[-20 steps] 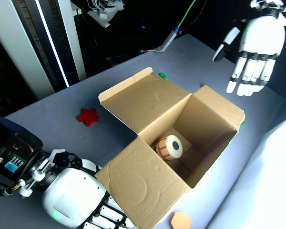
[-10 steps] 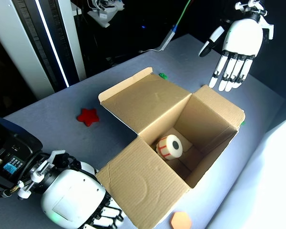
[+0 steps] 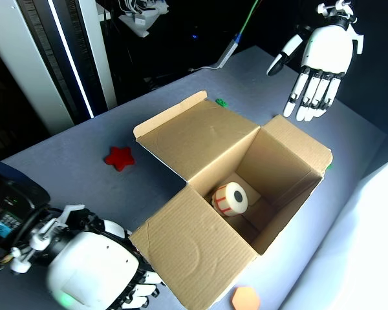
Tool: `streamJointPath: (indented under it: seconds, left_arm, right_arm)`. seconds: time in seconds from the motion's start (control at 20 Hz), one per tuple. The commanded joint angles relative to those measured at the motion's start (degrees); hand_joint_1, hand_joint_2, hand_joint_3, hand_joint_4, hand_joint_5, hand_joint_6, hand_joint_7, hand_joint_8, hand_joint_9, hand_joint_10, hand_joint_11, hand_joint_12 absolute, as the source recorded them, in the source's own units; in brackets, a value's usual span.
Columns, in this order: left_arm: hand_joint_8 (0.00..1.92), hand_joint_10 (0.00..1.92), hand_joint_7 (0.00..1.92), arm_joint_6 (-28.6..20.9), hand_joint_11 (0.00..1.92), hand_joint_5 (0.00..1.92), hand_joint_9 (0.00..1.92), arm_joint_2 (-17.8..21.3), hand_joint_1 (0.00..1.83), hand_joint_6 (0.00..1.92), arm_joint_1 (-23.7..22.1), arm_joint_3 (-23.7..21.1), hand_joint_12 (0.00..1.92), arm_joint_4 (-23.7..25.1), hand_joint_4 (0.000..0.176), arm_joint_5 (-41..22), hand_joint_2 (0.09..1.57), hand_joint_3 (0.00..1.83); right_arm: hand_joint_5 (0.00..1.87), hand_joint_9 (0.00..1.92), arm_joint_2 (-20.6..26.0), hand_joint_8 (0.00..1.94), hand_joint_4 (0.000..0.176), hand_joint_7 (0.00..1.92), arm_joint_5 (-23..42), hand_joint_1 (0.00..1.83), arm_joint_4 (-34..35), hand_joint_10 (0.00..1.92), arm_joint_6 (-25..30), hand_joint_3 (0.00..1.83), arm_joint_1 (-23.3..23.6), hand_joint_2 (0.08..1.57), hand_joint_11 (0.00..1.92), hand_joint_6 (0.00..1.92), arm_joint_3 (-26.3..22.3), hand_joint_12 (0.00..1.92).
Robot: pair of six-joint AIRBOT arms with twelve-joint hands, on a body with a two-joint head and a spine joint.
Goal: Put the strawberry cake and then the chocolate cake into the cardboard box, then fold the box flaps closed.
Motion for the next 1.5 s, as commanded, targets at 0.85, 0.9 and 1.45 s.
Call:
streamJointPath:
  seconds: [0.85,0.9,1.45]
  left_arm:
    - [0.0,0.01,0.2,4.3,0.0,0.15,0.3,-2.7,0.29,0.0,5.4,-1.8,1.15,-12.0,0.057,3.6,1.06,0.0]
    - [0.0,0.01,0.21,4.4,0.0,0.14,0.31,-3.1,0.3,0.0,5.5,-1.7,1.17,-12.3,0.055,3.8,1.05,0.0]
    - [0.0,0.01,0.23,6.0,0.0,0.17,0.34,-4.9,0.29,0.01,9.6,-2.7,1.26,-15.3,0.06,5.8,1.06,0.0]
  right_arm:
    - [0.79,0.66,12.4,1.27,0.0,0.84,13.1,1.33,-21.5,1.58,7.6,0.0,17.2,1.21,0.2,1.24,-8.6,1.92]
    - [0.79,0.64,12.1,1.3,0.0,0.83,14.9,1.33,-24.1,1.6,8.4,0.0,17.3,1.22,0.21,1.24,-9.1,1.92]
    - [0.85,0.62,0.3,1.36,0.0,0.87,28.0,1.2,-38.1,1.56,11.9,0.0,13.6,1.18,0.28,1.09,-4.3,1.92]
